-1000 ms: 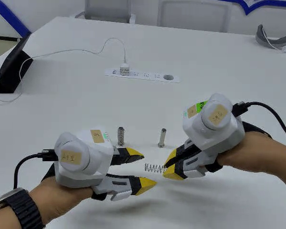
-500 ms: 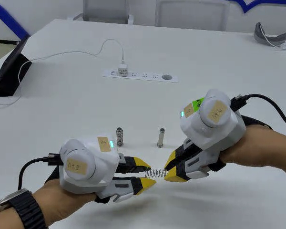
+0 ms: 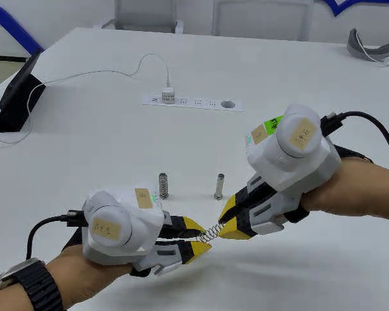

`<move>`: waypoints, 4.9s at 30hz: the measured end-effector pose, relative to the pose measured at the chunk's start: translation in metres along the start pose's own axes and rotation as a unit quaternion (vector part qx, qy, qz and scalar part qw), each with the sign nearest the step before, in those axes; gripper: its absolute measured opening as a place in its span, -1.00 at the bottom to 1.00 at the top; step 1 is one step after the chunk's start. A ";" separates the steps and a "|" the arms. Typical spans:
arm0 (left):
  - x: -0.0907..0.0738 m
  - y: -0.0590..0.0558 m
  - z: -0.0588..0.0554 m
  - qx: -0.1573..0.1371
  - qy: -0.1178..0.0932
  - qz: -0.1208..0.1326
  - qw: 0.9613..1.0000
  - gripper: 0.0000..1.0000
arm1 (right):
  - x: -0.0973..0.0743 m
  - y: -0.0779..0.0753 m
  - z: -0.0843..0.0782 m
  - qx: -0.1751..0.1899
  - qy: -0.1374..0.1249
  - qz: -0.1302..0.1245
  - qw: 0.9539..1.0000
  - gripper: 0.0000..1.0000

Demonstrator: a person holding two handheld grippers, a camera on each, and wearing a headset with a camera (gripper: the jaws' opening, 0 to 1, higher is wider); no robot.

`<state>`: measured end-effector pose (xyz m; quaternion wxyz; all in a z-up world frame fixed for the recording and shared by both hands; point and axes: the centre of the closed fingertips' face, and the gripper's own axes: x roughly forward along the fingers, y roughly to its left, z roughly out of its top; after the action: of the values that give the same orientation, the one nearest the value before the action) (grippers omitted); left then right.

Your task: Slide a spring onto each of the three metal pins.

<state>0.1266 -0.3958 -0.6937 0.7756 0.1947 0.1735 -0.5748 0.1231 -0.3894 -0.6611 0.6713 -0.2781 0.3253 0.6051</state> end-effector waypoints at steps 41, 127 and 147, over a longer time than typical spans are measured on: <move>-0.014 0.019 -0.005 -0.081 -0.044 0.035 0.995 -0.37 | 0.002 -0.017 0.034 -0.016 -0.031 -0.040 0.999 -0.77; -0.040 0.029 -0.034 -0.170 -0.052 0.098 0.979 0.12 | 0.007 -0.127 -0.010 0.091 -0.036 -0.171 0.980 -0.76; -0.040 0.029 -0.035 -0.173 -0.051 0.100 0.978 0.11 | 0.019 -0.127 -0.024 0.103 -0.024 -0.170 0.980 -0.76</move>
<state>0.1415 -0.3373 -0.7016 0.8592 0.0447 0.2102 -0.4644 0.2480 -0.4104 -0.6941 0.7969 -0.2441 0.3177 0.4521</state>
